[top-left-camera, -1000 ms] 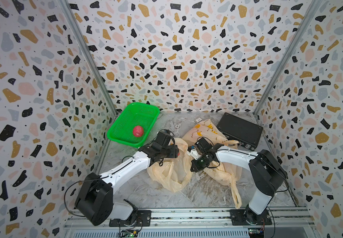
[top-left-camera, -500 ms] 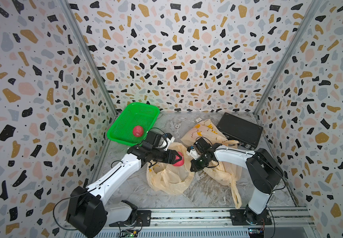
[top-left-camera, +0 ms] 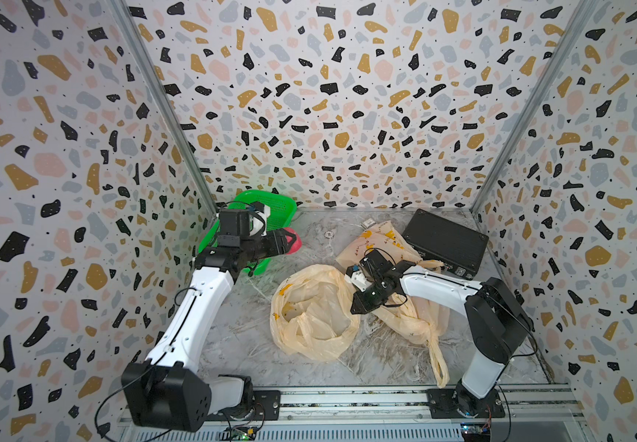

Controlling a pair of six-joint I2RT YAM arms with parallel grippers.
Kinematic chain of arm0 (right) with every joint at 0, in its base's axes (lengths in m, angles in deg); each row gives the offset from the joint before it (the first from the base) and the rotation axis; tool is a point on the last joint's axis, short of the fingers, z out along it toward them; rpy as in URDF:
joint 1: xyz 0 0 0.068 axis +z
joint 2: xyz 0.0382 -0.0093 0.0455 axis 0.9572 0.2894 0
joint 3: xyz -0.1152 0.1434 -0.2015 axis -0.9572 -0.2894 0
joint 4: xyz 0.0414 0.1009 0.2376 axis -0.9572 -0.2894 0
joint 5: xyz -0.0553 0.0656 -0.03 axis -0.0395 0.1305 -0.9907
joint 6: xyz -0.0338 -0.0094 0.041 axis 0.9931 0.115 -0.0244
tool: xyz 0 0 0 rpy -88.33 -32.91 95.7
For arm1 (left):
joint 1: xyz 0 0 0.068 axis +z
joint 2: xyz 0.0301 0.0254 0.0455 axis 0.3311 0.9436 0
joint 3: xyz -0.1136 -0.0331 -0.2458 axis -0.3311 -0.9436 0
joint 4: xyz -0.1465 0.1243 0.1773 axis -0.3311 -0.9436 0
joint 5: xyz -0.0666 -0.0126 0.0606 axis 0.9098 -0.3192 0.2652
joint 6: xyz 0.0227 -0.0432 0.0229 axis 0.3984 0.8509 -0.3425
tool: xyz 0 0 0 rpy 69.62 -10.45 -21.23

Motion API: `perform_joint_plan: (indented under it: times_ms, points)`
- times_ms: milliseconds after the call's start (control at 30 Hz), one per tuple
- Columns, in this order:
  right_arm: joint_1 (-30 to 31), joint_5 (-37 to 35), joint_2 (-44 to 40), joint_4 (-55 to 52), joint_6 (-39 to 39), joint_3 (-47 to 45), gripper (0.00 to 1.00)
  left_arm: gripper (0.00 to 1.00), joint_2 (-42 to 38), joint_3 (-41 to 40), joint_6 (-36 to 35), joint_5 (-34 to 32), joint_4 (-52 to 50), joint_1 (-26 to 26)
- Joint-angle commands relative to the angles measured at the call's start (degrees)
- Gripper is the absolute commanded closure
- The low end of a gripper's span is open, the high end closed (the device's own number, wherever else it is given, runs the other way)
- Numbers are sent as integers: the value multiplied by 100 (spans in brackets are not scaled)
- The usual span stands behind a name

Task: Untie the knot of a plastic bag & take out the apple
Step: Pick up the apple from the plastic bag, then place the apple in the basket.

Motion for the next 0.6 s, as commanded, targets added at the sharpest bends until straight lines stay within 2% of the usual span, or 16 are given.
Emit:
perform_joint_plan:
  times_ms: [0, 233, 400, 500, 567]
  points:
    - [5, 42, -307, -411, 200, 245, 67, 72, 497, 242, -44, -508, 400, 395]
    - [5, -45, -525, -785, 391, 439, 38, 70, 1468, 637, -48, -815, 789, 1026]
    - [5, -55, -535, -941, 429, 574, 25, 68, 2047, 979, -85, -1091, 868, 1087]
    - [1, -58, -518, -1003, 424, 646, 8, 68, 2321, 1024, -34, -1287, 962, 1122]
    - [5, -99, -530, -1015, 403, 691, 5, 68, 2458, 1022, -91, -1528, 939, 1122]
